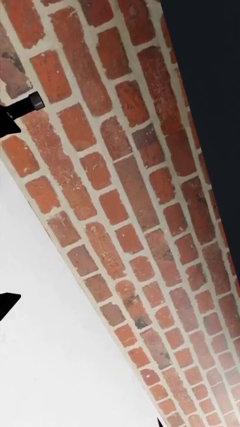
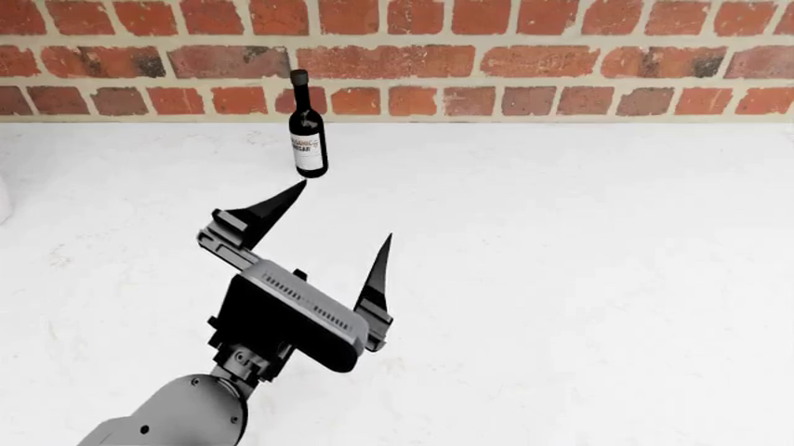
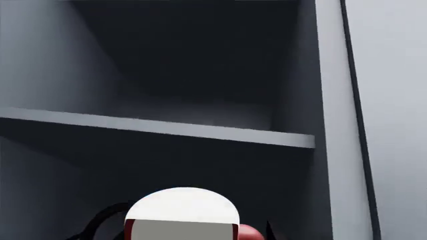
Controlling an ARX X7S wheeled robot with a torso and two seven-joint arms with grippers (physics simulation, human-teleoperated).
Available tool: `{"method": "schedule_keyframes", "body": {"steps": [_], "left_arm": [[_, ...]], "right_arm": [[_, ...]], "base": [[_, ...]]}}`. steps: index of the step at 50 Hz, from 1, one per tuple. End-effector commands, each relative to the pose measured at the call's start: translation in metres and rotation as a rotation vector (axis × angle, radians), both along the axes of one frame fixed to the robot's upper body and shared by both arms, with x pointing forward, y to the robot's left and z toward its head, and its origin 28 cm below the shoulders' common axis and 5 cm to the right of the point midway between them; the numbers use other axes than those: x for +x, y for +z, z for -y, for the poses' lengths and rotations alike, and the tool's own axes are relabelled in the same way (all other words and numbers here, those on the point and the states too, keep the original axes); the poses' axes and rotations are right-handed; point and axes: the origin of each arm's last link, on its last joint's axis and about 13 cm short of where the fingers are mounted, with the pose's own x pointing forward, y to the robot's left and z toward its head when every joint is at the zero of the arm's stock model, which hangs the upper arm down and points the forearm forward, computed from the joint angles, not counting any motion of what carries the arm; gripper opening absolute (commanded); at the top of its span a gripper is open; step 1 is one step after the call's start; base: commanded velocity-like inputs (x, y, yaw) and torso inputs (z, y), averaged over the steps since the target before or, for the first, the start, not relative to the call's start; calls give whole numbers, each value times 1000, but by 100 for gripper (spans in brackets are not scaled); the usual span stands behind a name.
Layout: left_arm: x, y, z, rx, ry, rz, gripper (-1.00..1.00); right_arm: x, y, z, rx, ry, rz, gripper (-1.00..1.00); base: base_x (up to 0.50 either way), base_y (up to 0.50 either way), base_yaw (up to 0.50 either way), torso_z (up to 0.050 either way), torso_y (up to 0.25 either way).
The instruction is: A wet mug is on the counter and needs to be dried. Pick it up and place it upside down in the open cabinet.
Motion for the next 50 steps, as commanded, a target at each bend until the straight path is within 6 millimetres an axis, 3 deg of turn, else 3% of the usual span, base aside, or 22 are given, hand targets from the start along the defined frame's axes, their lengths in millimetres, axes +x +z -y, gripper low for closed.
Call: {"method": "schedule_keyframes", "body": {"steps": [1,11,50], "left_arm": [[1,-2,0,8,5,6,100],[1,-5,0,14,11,8,100],[3,-13,-3,15,31,-3,100]], "right_arm": [[25,-20,-6,74,34,-127,-100],[35,-36,-12,70,141,-267,-100],[71,-85,7,118,46,-426,-100]], "base": [[0,0,0,0,0],[0,0,0,0,1],[0,0,0,0,0]]}}
